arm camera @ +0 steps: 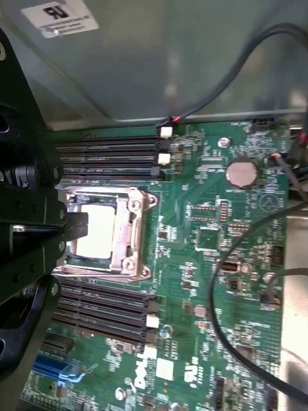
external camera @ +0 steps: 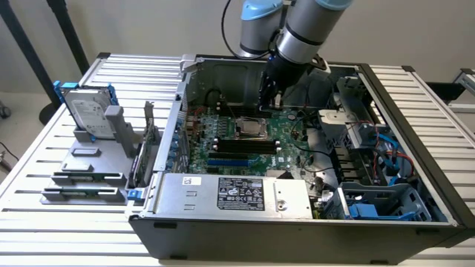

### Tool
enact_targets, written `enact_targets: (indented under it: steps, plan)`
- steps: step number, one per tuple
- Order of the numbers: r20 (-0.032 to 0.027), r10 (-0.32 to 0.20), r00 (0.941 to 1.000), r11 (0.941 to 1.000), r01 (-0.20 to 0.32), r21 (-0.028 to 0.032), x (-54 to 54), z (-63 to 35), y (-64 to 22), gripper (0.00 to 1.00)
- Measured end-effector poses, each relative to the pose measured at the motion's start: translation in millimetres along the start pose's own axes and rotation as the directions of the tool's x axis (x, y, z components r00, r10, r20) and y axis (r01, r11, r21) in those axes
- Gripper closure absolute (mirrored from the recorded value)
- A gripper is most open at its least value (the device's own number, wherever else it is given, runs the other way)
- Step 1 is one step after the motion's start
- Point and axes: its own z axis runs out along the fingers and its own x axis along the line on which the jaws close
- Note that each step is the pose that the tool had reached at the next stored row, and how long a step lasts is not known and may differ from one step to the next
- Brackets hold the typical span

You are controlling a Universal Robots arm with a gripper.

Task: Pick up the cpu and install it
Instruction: 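Close the cpu cover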

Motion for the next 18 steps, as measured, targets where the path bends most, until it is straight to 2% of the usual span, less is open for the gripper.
enact_targets:
  steps: [4,9,11,18]
  plan:
    - [-0.0023,-0.001,1.0000,1.0000,0.001,0.0030,0.1,5.6,-15.2,0.89]
    - [-0.0043,-0.001,1.0000,1.0000,0.001,0.0033,0.0,14.9,-33.5,0.89]
    - [-0.0045,-0.001,1.0000,1.0000,0.001,0.0033,-0.4,19.4,-36.3,0.89]
    - [-0.0043,-0.001,1.0000,1.0000,0.001,0.0021,-1.8,32.3,-35.9,0.89]
